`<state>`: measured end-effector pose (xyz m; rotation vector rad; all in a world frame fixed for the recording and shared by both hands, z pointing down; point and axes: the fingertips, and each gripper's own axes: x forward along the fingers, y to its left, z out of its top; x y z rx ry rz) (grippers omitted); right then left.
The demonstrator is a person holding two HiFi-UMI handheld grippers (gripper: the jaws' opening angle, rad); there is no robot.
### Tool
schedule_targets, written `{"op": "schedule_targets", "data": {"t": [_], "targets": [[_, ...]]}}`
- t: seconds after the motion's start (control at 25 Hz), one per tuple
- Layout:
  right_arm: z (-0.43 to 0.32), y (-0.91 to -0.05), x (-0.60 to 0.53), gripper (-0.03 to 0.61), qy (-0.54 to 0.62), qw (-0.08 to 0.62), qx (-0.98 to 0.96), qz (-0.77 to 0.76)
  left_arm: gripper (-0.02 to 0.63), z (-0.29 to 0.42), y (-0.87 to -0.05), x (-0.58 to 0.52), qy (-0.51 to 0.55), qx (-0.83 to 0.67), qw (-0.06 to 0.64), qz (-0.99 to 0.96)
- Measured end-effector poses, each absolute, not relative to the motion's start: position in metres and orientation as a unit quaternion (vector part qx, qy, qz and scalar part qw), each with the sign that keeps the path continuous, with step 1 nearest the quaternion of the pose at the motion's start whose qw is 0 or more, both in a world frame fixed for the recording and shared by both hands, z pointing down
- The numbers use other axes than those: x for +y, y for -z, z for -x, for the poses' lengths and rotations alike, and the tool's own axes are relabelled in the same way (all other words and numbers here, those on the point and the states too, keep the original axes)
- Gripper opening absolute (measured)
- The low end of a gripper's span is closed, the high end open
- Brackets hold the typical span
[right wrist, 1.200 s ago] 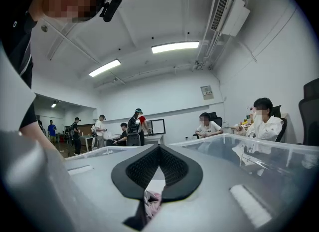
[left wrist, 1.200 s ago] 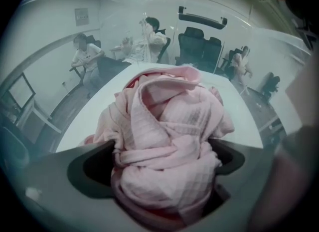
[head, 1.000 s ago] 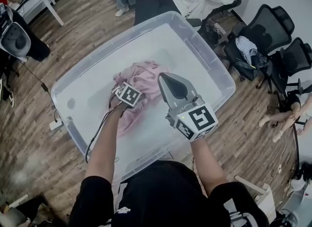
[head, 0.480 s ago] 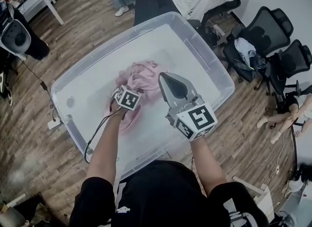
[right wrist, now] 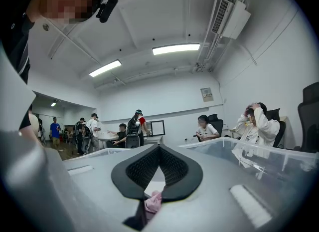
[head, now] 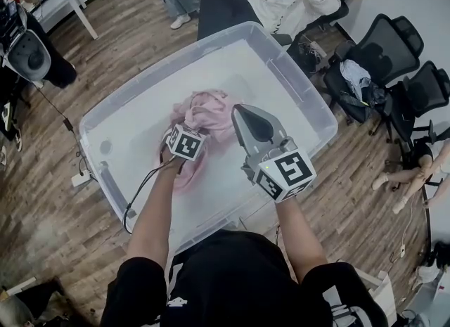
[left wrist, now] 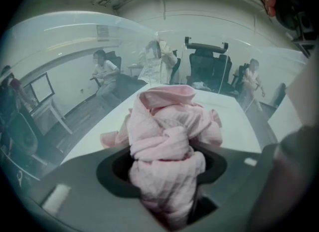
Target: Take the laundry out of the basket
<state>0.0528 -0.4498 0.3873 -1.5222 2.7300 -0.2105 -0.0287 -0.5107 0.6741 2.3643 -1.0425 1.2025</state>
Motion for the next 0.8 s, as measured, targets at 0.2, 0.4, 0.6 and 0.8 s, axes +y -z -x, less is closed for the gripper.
{"op": "schedule_targets", "data": {"t": [0.2,0.4,0.6,0.8], "targets": [[-0.054,-0.387,-0.446,0.0,0.069,0.006,0.871,0.486,0.267,0.03,-0.648,-0.503,-0.391,-0.376,0.143,-0.828],[-0.049,-0.383,-0.444,0.0,0.071,0.019,0.876,0.477,0.265,0.04,-0.603,-0.505,-0.35,-0.406,0.129,-0.834],[-0.044,-0.376,-0.44,0.0,0.077,0.033,0.882,0.464,0.265,0.045,-0.548,-0.504,-0.287,-0.439,0.098,-0.846],[-0.041,-0.368,-0.431,0.0,0.07,0.036,0.887,0.455,0.265,0.054,-0.503,-0.49,-0.224,-0.471,0.104,-0.847]]}}
